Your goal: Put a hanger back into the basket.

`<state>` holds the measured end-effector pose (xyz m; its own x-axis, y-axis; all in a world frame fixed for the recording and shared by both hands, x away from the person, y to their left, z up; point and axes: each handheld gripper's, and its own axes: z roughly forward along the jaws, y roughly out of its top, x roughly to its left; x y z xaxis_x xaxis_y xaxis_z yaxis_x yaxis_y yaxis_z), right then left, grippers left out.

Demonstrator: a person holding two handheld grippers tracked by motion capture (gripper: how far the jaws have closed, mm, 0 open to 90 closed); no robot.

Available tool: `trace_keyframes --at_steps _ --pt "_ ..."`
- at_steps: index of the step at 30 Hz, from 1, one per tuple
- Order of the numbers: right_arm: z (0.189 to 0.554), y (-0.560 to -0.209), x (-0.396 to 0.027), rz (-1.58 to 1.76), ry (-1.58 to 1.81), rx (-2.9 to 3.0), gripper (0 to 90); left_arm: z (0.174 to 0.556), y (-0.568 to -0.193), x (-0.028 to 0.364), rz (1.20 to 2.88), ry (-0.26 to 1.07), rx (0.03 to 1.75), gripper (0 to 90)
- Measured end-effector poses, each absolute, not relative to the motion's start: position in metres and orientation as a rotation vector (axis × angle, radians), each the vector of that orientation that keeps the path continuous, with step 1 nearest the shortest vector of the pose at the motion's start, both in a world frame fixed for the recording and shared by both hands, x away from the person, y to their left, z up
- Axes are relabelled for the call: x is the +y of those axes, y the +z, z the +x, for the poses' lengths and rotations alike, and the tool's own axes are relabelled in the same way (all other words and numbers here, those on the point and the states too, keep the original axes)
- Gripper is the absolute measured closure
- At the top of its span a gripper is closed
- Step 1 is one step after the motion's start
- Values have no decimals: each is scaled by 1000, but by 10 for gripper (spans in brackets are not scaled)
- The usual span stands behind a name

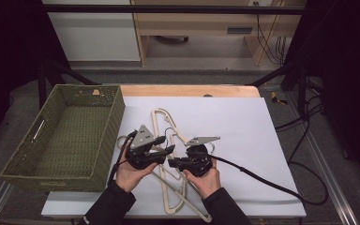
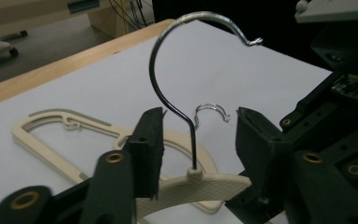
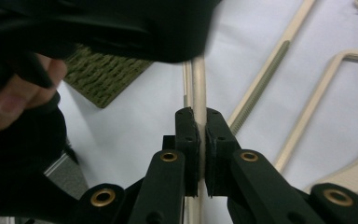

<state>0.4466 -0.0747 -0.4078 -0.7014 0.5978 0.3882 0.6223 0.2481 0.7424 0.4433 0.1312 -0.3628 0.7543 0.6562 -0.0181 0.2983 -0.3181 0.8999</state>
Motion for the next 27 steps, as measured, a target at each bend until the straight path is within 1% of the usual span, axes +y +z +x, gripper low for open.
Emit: trace_keyframes --at_steps 3,6,7,8,9,13,19,20,24,27 --pt "445 -405 -77 -1200 -1477 -2471 866 439 -354 142 1894 440 720 358" --pt "442 -397 -83 -1146 -1480 -2521 866 430 -343 162 1903 403 692 216" --pt "442 -397 -83 -1146 -1480 -2521 866 430 -343 162 1903 403 692 189" --pt "441 -394 -85 -1103 -1492 -2536 865 426 -343 168 1908 405 685 189" --pt "439 -388 -89 -1059 -1503 -2547 866 423 -343 172 1914 405 684 165" --pt "433 -377 -100 -926 -1497 -2605 866 417 -349 178 1958 387 669 131" --pt "427 -377 -107 -824 -1495 -2609 866 416 -365 173 2053 370 624 140" --pt "424 -379 -107 -796 -1475 -2620 866 417 -369 168 2091 363 608 142" --pt "421 -383 -107 -752 -1456 -2627 866 417 -377 160 2151 346 555 240" --pt "419 -386 -106 -727 -1450 -2620 866 417 -381 155 2181 329 535 357"
